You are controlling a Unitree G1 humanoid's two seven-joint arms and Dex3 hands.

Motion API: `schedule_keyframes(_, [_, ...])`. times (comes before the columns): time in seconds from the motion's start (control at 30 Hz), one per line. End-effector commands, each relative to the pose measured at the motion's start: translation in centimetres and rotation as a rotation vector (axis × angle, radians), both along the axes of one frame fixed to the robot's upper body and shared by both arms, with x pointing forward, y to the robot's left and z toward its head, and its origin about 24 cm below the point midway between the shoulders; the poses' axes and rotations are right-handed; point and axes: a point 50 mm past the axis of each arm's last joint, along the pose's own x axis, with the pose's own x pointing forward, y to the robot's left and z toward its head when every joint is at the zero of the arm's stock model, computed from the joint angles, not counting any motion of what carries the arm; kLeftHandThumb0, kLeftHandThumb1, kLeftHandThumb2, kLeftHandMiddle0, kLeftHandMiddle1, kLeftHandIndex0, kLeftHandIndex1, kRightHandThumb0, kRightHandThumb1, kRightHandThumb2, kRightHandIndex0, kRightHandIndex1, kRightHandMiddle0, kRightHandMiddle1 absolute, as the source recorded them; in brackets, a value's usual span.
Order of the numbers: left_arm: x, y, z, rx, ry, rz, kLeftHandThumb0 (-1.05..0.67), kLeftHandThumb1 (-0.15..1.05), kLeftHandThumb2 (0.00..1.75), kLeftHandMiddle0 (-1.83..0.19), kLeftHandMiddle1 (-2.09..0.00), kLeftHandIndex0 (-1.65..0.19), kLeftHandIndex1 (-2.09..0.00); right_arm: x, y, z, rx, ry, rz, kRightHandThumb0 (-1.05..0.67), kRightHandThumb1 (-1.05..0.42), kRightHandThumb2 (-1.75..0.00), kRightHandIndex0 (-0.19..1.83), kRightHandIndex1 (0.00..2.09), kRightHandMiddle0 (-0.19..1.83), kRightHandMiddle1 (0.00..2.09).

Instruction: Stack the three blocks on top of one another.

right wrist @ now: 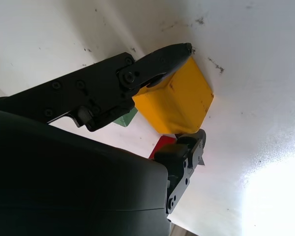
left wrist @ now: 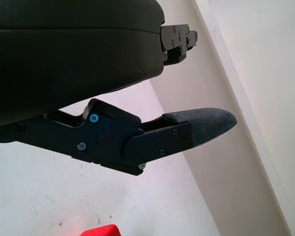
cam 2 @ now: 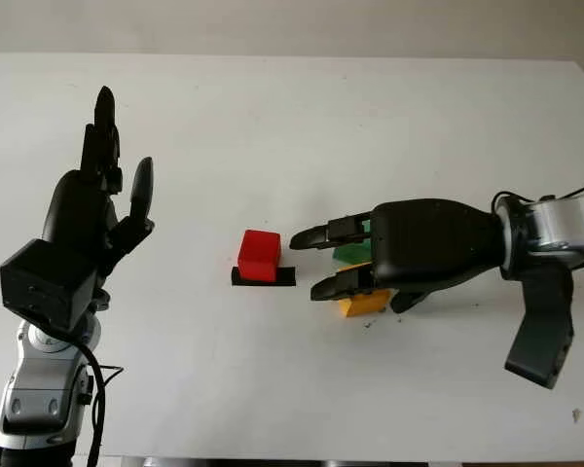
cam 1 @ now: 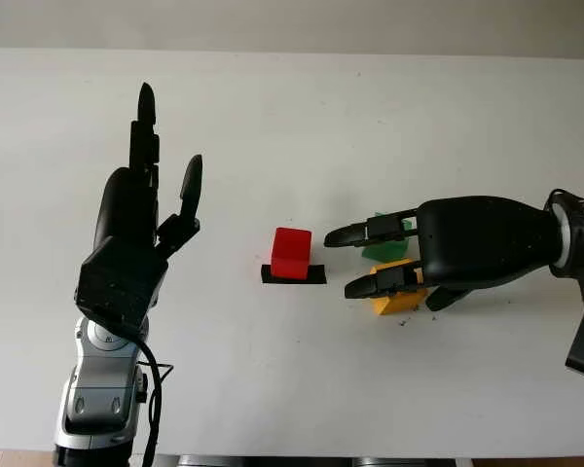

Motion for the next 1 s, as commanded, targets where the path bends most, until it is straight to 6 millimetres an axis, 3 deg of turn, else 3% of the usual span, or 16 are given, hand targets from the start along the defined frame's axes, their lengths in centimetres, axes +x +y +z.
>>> schedule_keyframes(0.0, [-0.4,0.0,0.3,0.011,-0.010,0.002,-0.75,1.05,0.67,0.14,-0.06,0.14,-0.06,0.1,-0.2,0.7,-0.016,-0.033,0.007,-0.52,-0.89,-0.05,0.21,0.07,0.54,0.16])
schedule_keyframes(0.3, [-0.5,0.0,0.2,0.011,0.001,-0.002,-0.74,1.05,0.67,0.14,-0.05,0.15,-0.05,0.9,-0.6,0.7,-0.037,-0.114,0.035,-0.47,-0.90,-0.06,0.21,0.06,0.54,0.18])
schedule_keyframes(0.57, [-0.4,0.0,0.1,0.016,0.005,-0.001,-0.73,1.05,0.67,0.15,-0.05,0.16,-0.05,1.4,-1.1,1.1,-0.069,-0.161,0.047,-0.52,-0.95,-0.06,0.19,0.05,0.49,0.17])
schedule_keyframes(0.73, [-0.3,-0.1,0.1,0.006,0.003,-0.008,-0.73,1.05,0.67,0.15,-0.05,0.15,-0.05,1.4,-1.2,1.1,-0.058,-0.167,0.063,-0.54,-0.95,-0.06,0.22,0.06,0.56,0.22])
schedule_keyframes(0.87, [-0.2,-0.2,0.2,0.009,0.005,-0.010,-0.73,1.05,0.67,0.15,-0.05,0.15,-0.05,1.3,-1.2,0.9,-0.032,-0.151,0.079,-0.54,-0.95,-0.05,0.25,0.07,0.65,0.30])
schedule_keyframes(0.97, [-0.2,-0.3,0.2,0.006,0.000,-0.011,-0.72,1.05,0.67,0.15,-0.05,0.15,-0.05,1.3,-1.2,0.7,-0.020,-0.136,0.085,-0.49,-0.95,-0.05,0.23,0.06,0.51,0.64])
